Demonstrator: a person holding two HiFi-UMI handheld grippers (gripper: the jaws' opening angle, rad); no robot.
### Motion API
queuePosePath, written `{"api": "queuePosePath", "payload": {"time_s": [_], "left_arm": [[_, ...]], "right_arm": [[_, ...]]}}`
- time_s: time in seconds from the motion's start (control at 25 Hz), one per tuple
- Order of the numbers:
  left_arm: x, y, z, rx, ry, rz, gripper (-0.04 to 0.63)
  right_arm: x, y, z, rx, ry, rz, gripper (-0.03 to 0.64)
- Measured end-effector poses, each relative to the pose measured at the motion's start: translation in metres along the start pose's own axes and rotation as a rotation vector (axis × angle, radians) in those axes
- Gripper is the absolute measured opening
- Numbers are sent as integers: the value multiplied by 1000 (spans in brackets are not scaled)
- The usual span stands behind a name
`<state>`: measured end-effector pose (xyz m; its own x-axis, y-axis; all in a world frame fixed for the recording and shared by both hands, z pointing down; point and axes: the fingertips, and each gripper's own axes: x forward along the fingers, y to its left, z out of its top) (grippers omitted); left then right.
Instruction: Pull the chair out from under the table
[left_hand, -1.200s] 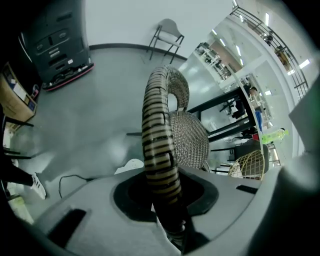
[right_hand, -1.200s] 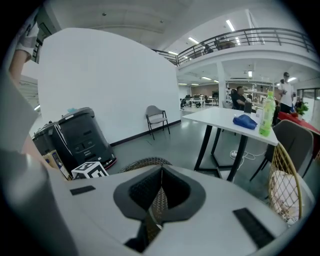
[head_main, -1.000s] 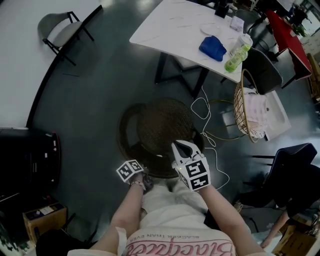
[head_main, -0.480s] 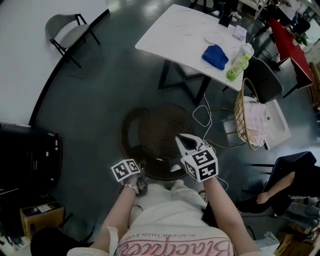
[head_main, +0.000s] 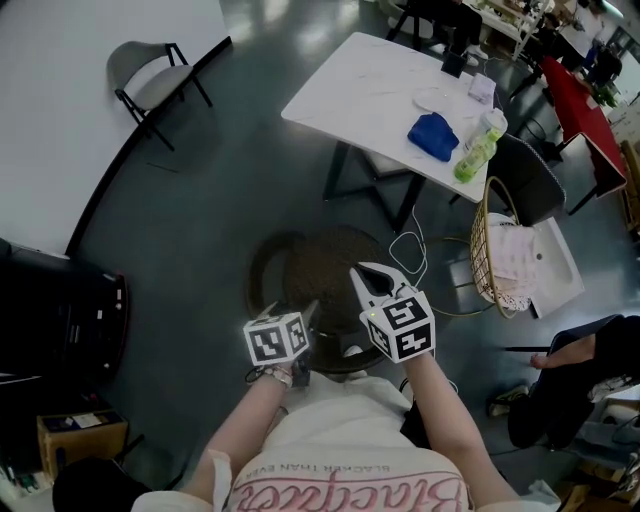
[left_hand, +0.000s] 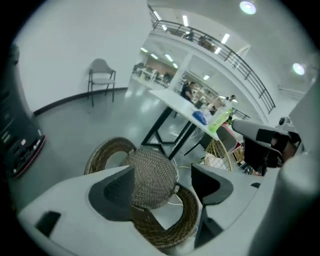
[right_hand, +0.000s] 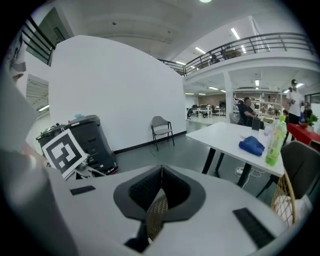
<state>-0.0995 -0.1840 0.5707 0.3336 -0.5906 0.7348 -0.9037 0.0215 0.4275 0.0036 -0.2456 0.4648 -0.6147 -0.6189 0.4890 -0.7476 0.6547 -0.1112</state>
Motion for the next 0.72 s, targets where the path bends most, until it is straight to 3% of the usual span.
{"api": "queuePosePath", "payload": {"time_s": [0.16,0.36,0.72], "left_arm": [[5,-41,44,204,-102,-35,321],[6,-91,95,394,-225,-86,321],[-42,-166,175,566,-537,-222,319]], "right_arm": [[-4,-6,15,-28,-36,-18,4],[-13,-22,35,-31,-105,-81,4],[-41,-45,88,-126,-224,-189,4]]}}
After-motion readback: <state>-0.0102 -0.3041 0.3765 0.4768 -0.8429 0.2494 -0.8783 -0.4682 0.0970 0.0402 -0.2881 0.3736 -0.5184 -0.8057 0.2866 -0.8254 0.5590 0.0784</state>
